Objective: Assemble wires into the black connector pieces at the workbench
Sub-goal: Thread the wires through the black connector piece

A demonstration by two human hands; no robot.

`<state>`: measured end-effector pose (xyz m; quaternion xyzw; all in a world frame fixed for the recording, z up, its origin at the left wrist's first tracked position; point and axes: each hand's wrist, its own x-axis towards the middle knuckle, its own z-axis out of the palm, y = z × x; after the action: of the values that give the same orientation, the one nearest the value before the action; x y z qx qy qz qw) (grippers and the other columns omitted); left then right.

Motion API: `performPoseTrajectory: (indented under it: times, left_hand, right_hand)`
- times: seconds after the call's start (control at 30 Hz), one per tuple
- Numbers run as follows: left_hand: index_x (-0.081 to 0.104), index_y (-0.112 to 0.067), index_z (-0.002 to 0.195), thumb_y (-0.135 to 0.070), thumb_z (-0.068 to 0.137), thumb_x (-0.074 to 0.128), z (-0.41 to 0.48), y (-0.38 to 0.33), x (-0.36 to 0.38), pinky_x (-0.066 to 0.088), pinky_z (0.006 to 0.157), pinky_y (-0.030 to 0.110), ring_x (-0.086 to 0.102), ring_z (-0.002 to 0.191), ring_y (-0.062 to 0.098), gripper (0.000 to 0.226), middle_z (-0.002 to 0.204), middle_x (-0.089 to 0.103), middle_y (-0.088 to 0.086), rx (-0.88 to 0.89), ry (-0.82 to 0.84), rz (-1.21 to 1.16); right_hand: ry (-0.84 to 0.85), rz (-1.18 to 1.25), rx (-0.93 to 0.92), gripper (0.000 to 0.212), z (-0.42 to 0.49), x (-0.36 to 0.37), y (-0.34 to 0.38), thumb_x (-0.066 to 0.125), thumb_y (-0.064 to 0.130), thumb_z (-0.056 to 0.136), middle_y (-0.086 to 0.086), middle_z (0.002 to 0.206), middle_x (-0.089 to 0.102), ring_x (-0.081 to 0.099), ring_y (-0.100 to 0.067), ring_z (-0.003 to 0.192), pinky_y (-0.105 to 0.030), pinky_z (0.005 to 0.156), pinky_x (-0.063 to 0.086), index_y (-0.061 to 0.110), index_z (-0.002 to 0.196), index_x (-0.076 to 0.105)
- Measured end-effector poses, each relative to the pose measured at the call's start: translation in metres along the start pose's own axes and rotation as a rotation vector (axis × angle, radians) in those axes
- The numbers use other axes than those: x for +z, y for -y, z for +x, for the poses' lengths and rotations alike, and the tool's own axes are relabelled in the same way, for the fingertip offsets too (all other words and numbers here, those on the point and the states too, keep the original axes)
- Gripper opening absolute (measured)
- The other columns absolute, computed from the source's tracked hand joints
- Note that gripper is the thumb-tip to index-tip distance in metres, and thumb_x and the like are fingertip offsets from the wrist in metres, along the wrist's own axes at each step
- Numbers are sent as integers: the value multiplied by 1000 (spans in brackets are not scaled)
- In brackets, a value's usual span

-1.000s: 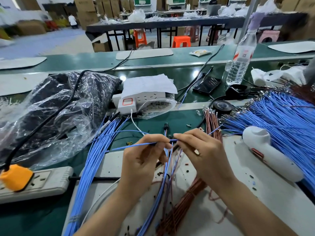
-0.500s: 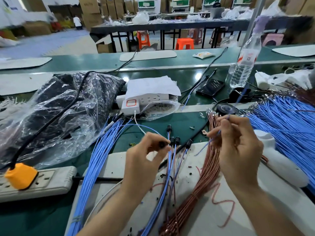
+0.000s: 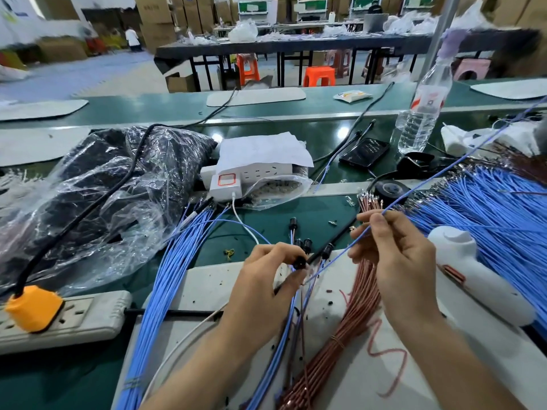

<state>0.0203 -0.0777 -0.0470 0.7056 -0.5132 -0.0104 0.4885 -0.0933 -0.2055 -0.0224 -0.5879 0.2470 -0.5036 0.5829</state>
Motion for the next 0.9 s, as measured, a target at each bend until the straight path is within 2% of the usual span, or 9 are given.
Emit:
performPoseTrajectory:
  times: [0.17, 0.27, 0.33, 0.43, 0.5, 0.63, 0.73, 0.83, 0.9]
  left_hand:
    - [52, -28, 94, -14, 88, 61, 0, -5, -1, 39, 73, 5, 58, 82, 1, 18, 81, 63, -15, -23, 79, -52]
    - [53, -26, 95, -13, 88, 61, 0, -4, -1, 38, 70, 5, 55, 79, 4, 17, 79, 63, -11, -42, 109, -51]
    - [52, -29, 94, -12, 90, 62, 0, -2, -2, 37, 70, 6, 54, 78, 4, 21, 78, 62, -13, -67, 105, -8]
    - [43, -43, 91, -14, 90, 63, 2, 2, -4, 41, 75, 21, 56, 78, 11, 35, 76, 58, -20, -113, -6, 84]
    - [43, -45, 90, -15, 90, 63, 4, 4, -7, 43, 72, 30, 59, 78, 14, 35, 76, 61, -16, -133, -122, 96]
    - [53, -34, 100, -19, 91, 60, 6, 4, -10, 46, 69, 19, 61, 81, 3, 20, 87, 67, -12, -119, -258, 20]
    - [56, -26, 100, -12, 90, 61, 6, 2, -9, 45, 73, 13, 60, 82, 4, 18, 92, 65, -10, -91, -293, -15]
    - [58, -23, 96, -11, 89, 63, 8, -1, -10, 48, 75, 18, 62, 81, 7, 15, 88, 68, -10, -58, -268, -98]
    - [59, -22, 96, -16, 88, 63, 7, -3, -10, 51, 79, 25, 65, 83, 10, 10, 87, 69, -7, -51, -203, -197]
  right_hand:
    - [91, 97, 186, 21, 2, 0, -2, 53, 25, 92, 2, 48, 40, 36, -12, 34, -17, 36, 30, 23, 80, 70]
    - [142, 258, 353, 19, 4, 0, -1, 55, 22, 88, -1, 49, 48, 40, -13, 36, -19, 36, 35, 20, 79, 72]
    - [172, 497, 487, 19, 7, -2, 2, 55, 20, 81, -3, 53, 53, 43, -13, 39, -21, 37, 37, 17, 79, 74]
    - [197, 866, 589, 34, 17, -15, 8, 44, 25, 75, -2, 57, 55, 45, -11, 43, -21, 41, 42, 9, 79, 74]
    - [224, 933, 569, 39, 22, -24, 12, 44, 33, 77, 1, 60, 57, 45, -9, 45, -19, 43, 41, 9, 76, 75]
    - [281, 694, 485, 35, 25, -29, 16, 66, 43, 71, 6, 76, 70, 37, -6, 42, -16, 42, 37, 18, 92, 77]
    - [313, 435, 275, 29, 24, -29, 17, 55, 25, 85, 5, 84, 68, 36, -5, 43, -15, 42, 33, 25, 109, 71]
    - [274, 163, 64, 38, 23, -24, 20, 51, 15, 84, -1, 72, 65, 33, -7, 41, -14, 41, 30, 29, 118, 61]
    - [252, 106, 17, 52, 21, -21, 20, 49, 10, 86, -3, 66, 61, 32, -8, 41, -18, 40, 23, 43, 127, 47]
